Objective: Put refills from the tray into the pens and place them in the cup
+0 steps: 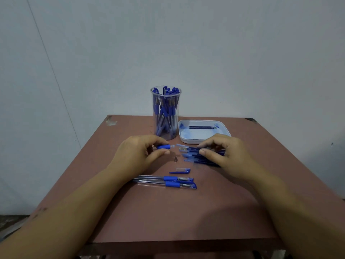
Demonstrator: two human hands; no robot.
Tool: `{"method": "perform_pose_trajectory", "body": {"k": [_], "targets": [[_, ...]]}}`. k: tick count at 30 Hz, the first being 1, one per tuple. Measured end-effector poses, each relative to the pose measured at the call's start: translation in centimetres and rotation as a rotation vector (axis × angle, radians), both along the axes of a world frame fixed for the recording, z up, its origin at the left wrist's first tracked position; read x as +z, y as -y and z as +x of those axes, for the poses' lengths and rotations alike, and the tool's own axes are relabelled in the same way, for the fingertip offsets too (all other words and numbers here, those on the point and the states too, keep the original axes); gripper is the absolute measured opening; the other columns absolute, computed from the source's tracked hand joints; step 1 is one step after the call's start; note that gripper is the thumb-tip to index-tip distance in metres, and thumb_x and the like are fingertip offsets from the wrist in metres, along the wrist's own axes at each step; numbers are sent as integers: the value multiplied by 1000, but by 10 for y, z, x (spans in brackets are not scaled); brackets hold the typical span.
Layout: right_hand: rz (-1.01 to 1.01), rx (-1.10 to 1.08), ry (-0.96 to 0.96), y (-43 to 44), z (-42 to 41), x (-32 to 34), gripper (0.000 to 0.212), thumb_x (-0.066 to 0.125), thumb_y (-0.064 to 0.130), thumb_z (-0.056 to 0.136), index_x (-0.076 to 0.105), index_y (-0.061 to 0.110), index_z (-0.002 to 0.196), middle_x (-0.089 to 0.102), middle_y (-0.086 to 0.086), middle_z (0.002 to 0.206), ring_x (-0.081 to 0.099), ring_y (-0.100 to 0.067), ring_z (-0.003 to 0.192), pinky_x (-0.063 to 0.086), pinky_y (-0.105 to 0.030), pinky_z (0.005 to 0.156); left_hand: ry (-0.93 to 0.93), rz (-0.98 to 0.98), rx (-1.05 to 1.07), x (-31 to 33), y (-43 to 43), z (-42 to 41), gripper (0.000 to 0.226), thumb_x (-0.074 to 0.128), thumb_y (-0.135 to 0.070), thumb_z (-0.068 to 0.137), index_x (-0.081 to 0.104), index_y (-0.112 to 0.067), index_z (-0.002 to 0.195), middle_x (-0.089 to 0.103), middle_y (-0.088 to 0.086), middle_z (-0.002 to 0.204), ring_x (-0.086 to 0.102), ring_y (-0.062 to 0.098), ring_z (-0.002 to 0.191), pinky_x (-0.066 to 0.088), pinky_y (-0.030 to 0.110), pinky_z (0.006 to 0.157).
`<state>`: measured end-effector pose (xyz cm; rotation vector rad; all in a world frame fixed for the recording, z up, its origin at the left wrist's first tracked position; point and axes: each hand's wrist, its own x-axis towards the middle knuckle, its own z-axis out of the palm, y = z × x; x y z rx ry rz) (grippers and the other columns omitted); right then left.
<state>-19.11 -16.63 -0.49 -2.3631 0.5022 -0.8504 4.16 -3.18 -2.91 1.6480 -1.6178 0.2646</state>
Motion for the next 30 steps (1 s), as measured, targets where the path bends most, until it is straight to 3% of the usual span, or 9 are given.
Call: {"method": "perform_pose_trajectory", "body": {"k": [16, 24, 30], "targets": [[-66, -3, -4, 6, 4, -8, 24, 72, 17, 85, 66, 40, 87, 68, 14, 87, 60, -4, 82, 43, -9, 71, -19, 19, -36, 1, 2, 0, 32, 62, -57, 81, 74, -36, 102, 70, -22, 85, 59, -2, 72, 47, 16, 64], [-163, 6, -41, 13, 5, -17, 17, 70, 21, 88, 67, 38, 90, 66, 15, 88, 59, -5, 85, 45, -20, 74, -41, 55, -102, 0, 0, 1, 30, 64, -59, 81, 73, -37, 98, 71, -17, 82, 62, 9, 68, 53, 27, 63], [-352, -29, -36, 15, 9, -21, 7, 65, 26, 87, 69, 29, 92, 63, 14, 84, 51, -2, 82, 35, -11, 73, 10, 63, -94, 1, -2, 1, 26, 67, -54, 79, 75, -36, 96, 67, -26, 77, 61, 4, 68, 44, 12, 60]]}}
